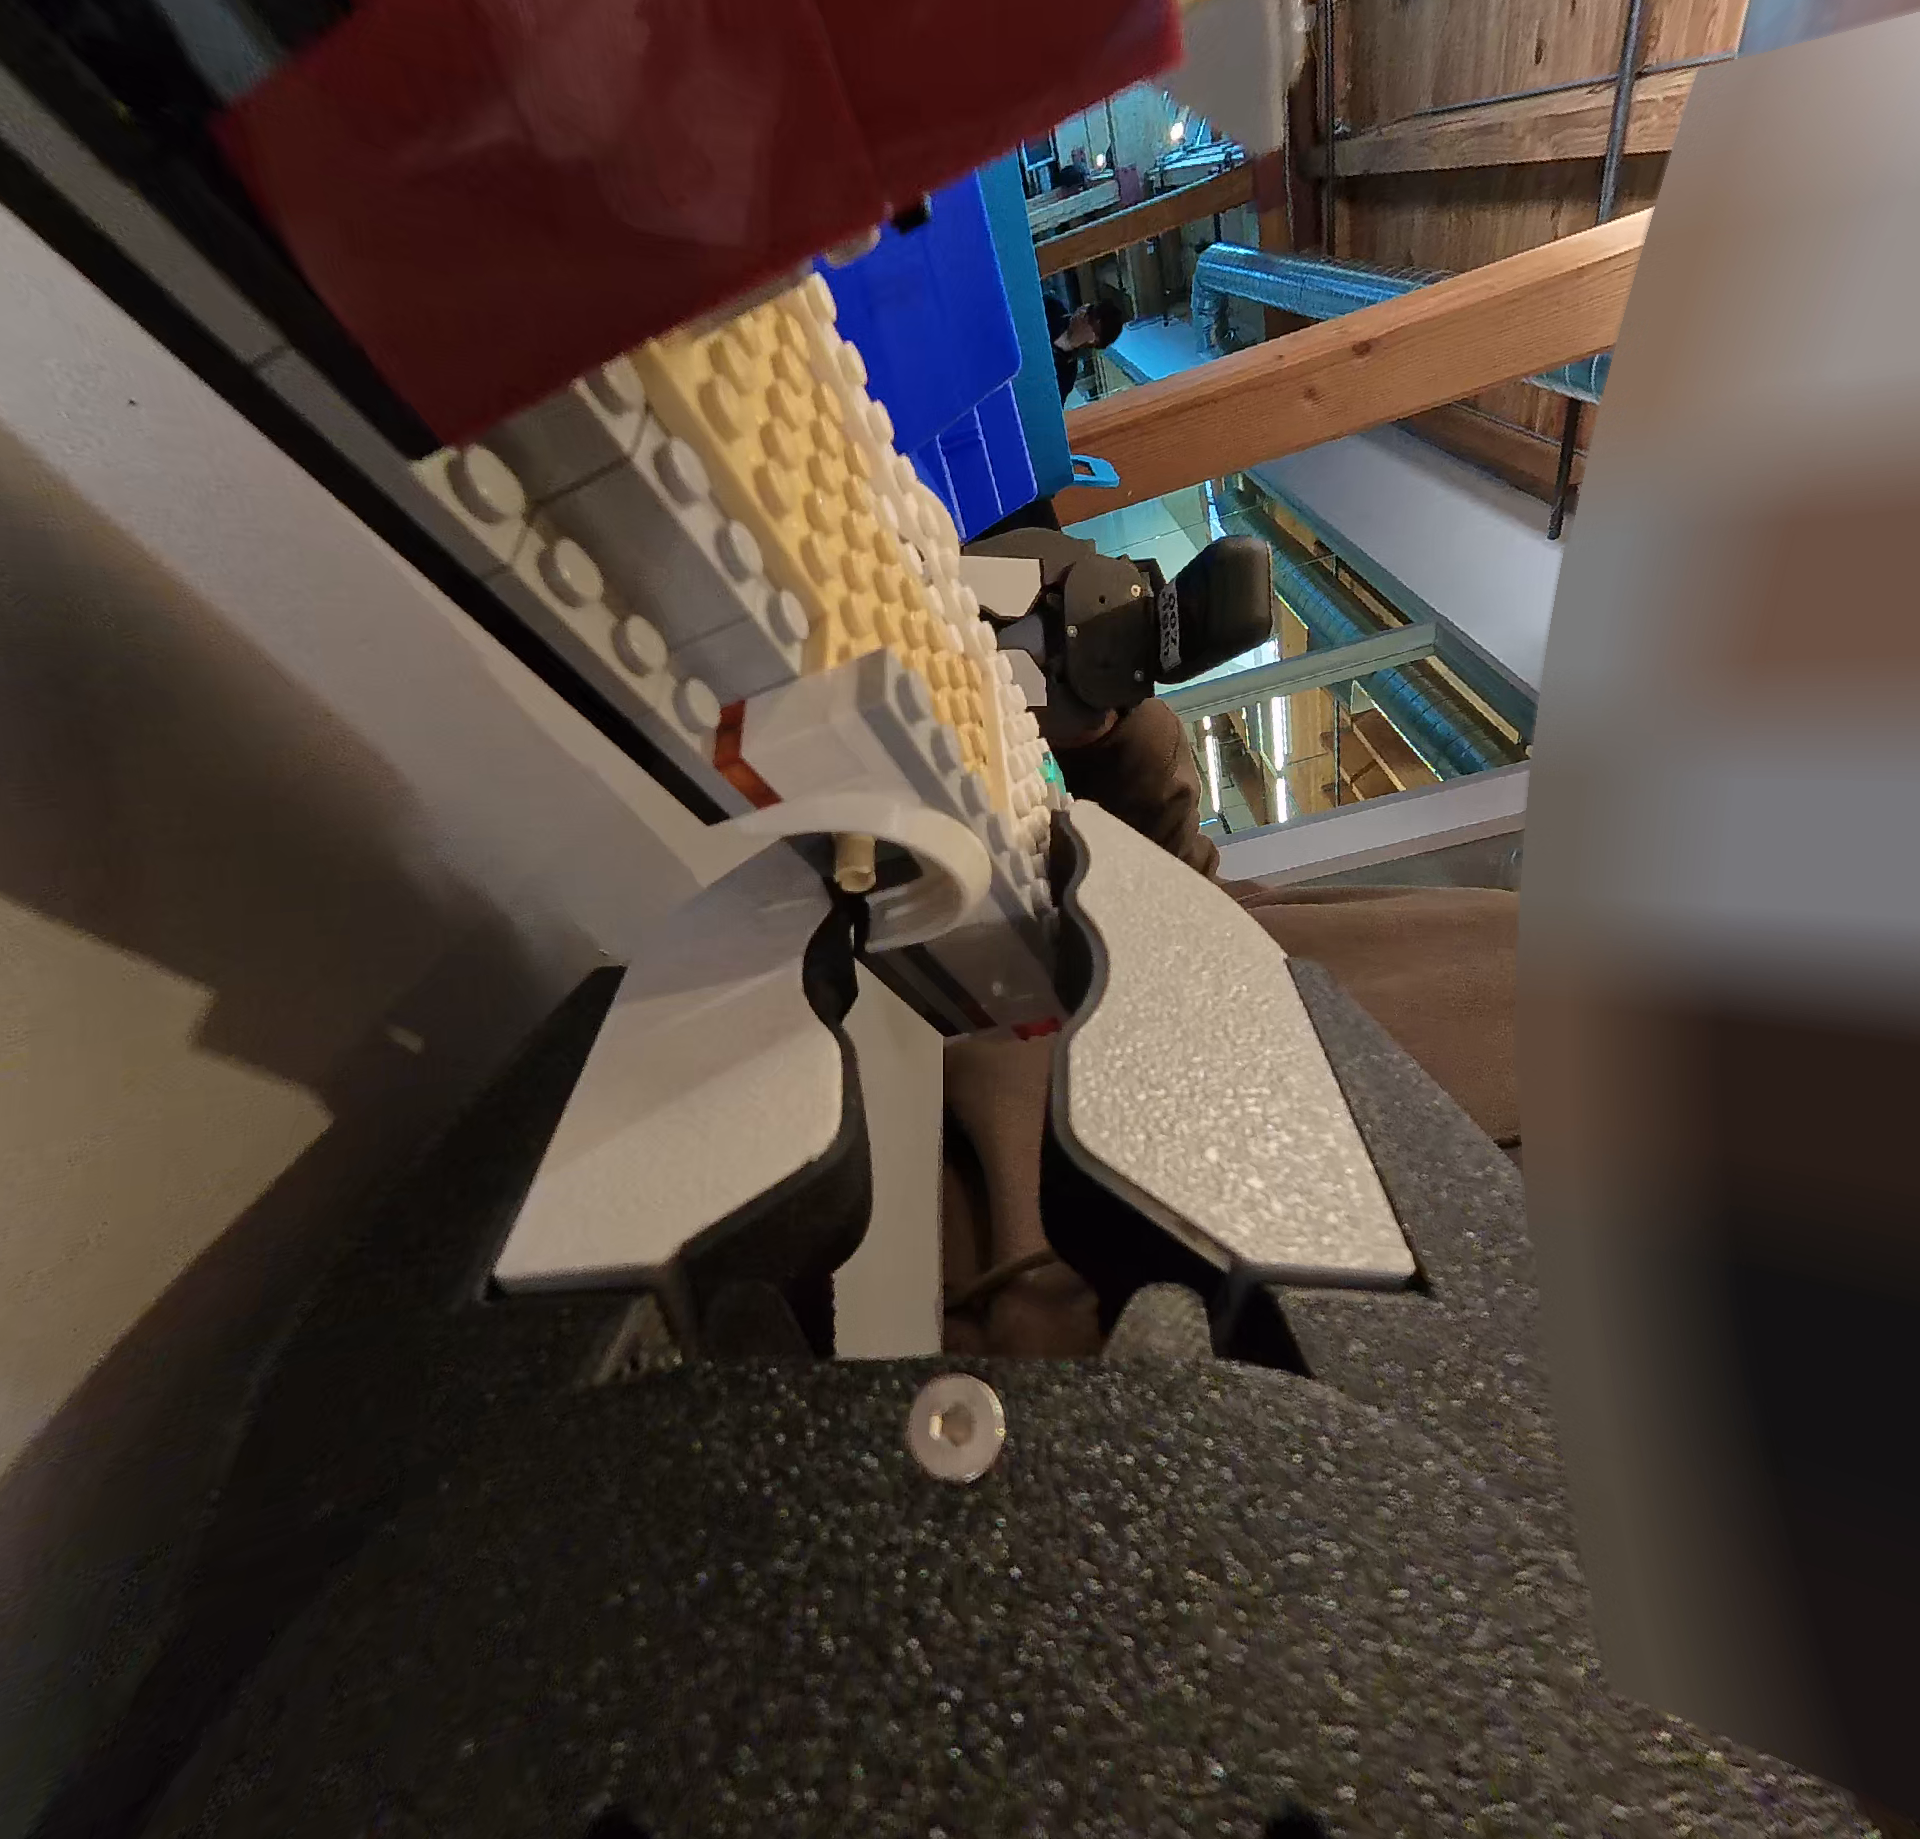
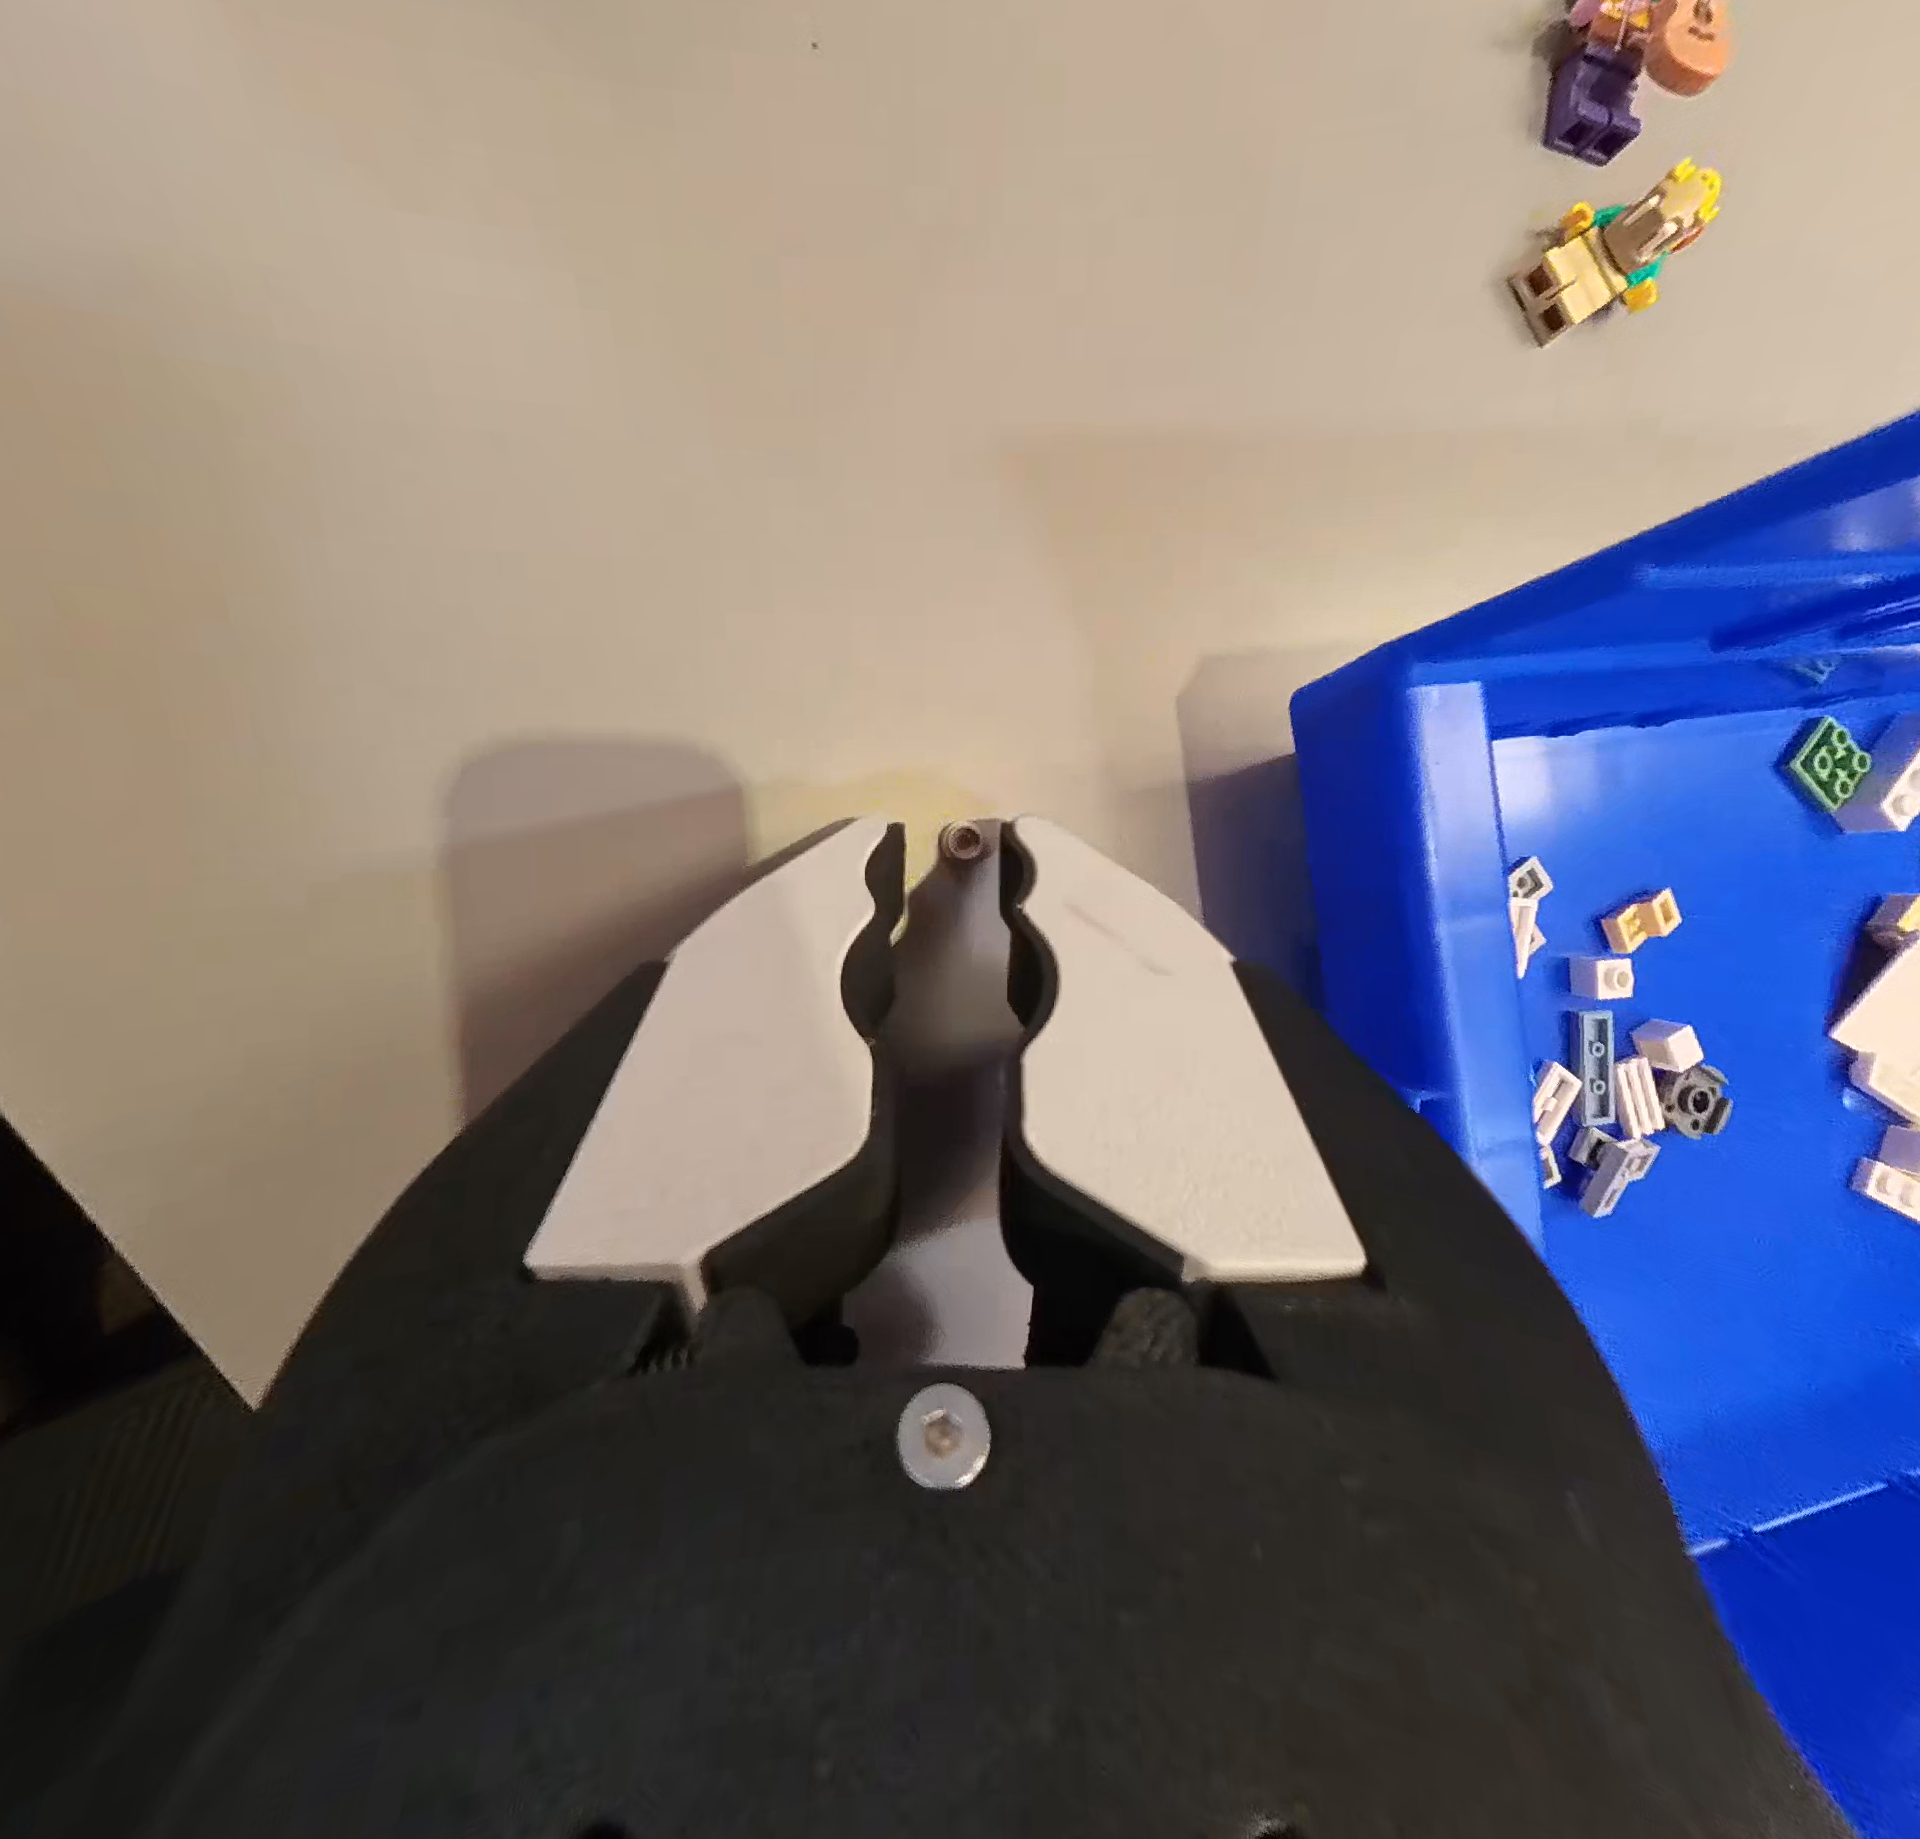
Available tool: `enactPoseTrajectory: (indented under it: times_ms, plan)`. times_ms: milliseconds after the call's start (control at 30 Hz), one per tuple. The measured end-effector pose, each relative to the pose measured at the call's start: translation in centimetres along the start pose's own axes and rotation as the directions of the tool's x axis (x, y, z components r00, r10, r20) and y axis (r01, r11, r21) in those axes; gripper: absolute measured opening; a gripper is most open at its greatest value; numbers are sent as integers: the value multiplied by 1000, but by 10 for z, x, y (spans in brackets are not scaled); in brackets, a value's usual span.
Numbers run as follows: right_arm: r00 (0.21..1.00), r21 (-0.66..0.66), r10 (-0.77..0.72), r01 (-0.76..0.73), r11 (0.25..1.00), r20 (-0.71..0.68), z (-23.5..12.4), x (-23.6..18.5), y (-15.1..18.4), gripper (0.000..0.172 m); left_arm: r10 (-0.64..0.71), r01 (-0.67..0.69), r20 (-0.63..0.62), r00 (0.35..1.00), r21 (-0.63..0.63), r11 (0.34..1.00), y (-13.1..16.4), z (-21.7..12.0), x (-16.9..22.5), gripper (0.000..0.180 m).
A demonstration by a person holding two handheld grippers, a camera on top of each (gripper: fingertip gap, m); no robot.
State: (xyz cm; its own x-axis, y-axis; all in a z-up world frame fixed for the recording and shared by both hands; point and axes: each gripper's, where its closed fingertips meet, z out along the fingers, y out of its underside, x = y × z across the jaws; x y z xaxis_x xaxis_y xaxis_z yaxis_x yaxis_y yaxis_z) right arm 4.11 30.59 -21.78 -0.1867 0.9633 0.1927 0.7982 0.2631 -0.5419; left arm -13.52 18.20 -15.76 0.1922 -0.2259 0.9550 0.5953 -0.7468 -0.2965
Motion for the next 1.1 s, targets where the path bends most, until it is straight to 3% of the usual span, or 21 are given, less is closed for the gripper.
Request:
enactPoseTrajectory:
  times_ms: [267, 367, 500, 600, 700, 833, 1100]
  plan:
    - [998, -2, 63, -63, 998, 19, 2, 1, 1, 7, 2, -2, 1, 1000, -1, 1000, 0, 0, 0, 36]
    - [1000, -7, 25, -24, 1000, 5, 4, 1, -3, 7, 6, -6, 6, 1000, 0, 1000, 0, -1, 0, 36]
    - [994, 148, -112, 110, 983, 1, 18, -12, -55, 7, 20, -21, 28, 999, 11, 1000, -5, -6, -3, 36]
    - [977, 298, -212, 211, 931, -31, 35, -19, -112, 7, 26, -28, 49, 998, 36, 999, -12, -13, -5, 36]
    - [953, 358, -304, 290, 887, -18, 57, -26, -148, 8, 36, -42, 92, 995, 63, 997, -21, -22, -11, 36]
    - [928, 391, -371, 346, 853, -13, 78, -26, -169, 10, 33, -46, 119, 992, 103, 994, -31, -33, -16, 36]
    - [949, 443, -315, 287, 849, -10, 82, -13, -179, 16, 8, -24, 115, 993, 142, 990, -41, -44, -19, 36]
